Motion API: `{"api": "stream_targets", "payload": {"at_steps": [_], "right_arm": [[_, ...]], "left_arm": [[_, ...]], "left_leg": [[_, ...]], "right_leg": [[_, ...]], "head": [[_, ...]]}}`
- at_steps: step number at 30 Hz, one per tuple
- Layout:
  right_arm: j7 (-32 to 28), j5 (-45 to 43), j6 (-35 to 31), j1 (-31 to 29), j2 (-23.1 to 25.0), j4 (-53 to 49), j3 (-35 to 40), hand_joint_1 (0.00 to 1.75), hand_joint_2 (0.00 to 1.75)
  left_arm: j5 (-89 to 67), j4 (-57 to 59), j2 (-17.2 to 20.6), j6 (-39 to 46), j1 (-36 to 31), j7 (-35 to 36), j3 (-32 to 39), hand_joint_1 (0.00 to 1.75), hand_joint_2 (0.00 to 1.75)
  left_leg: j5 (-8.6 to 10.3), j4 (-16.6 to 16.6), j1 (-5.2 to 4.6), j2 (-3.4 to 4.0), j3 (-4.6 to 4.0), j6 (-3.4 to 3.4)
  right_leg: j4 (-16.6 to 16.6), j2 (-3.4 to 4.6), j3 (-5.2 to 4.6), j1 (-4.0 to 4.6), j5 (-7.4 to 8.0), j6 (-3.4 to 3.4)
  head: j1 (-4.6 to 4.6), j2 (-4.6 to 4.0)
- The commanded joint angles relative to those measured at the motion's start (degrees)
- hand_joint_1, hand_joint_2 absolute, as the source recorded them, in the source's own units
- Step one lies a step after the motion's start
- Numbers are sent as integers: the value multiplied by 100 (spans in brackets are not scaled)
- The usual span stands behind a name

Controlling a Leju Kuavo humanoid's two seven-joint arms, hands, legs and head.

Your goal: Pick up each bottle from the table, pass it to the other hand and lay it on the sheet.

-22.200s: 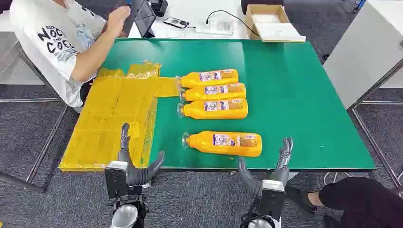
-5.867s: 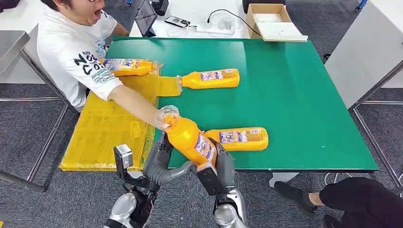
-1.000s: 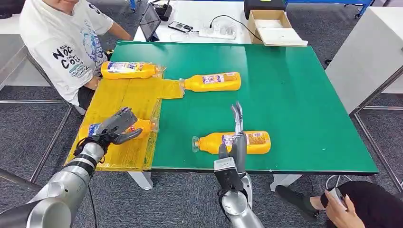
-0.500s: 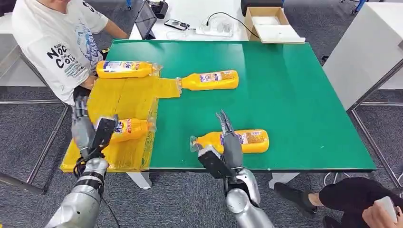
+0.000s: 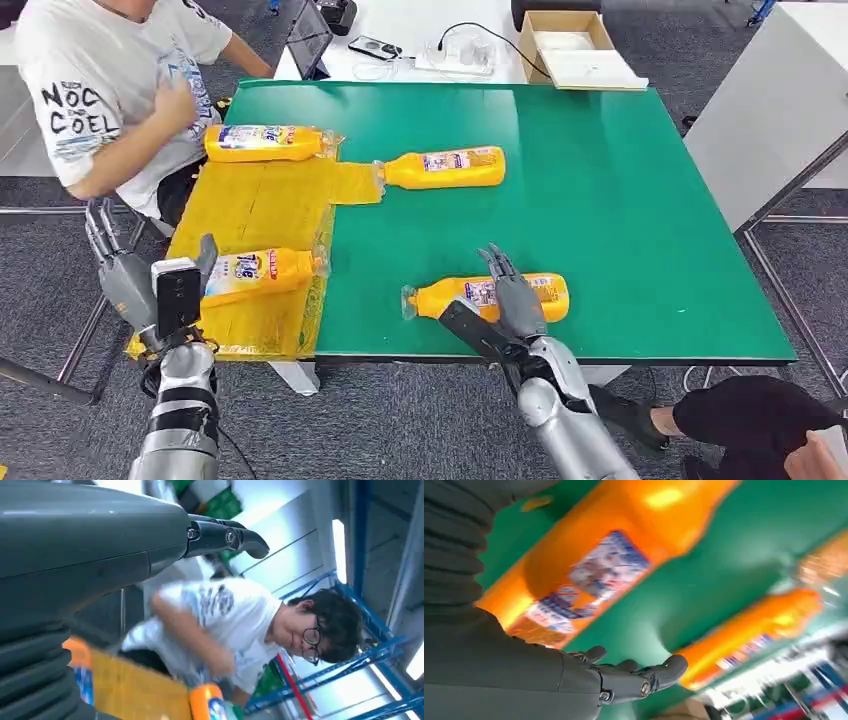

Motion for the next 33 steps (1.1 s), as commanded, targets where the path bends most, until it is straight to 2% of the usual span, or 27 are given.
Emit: {"api": "stream_targets", "payload": {"at_steps": [1,7,11,15,21,25,33], "right_arm": [[222,110,584,-184,-758,33,-173,0,175],[300,-94,1038,-529,-950,741,16,0,175],[285,-97,1032,-545,-1013,788,15,0,175],[418,-210,1277,-832,-1108,1178,147,0,175],[388,-237,1317,-1214,-998,1762,225,0,175],[363,-141,1277,-1672,-811,2544,408,0,175],[365,-134,1302,-1760,-736,2732,444,0,175]], "left_arm": [[835,348,88,-149,206,17,-1579,0,175],[896,793,89,-283,35,17,-1629,0,175],[903,851,90,-317,30,19,-1646,0,175],[926,1050,95,-375,-41,35,-1677,0,175],[941,1276,87,-397,-147,27,-1727,0,175],[977,1579,69,-435,-265,75,-1779,0,175],[1015,1637,54,-464,-297,88,-1779,0,175]], "left_leg": [[-10,4,1,-12,19,6],[-7,-3,-10,6,11,7],[-7,-2,-8,-5,17,7],[-7,-2,-8,8,9,9],[-1,-2,-8,7,-2,8],[0,-2,-8,10,-5,8],[-2,-2,-6,23,8,7]], "right_leg": [[-4,-22,31,4,-12,-12],[-5,0,16,-1,0,-7],[-7,-13,23,3,-4,-8],[-7,2,15,2,0,-3],[-4,2,2,-2,6,-1],[-4,7,-1,-2,8,2],[-5,5,7,2,7,-2]], "head": [[7,0],[4,0],[2,0],[7,0],[4,0],[4,0],[4,0]]}}
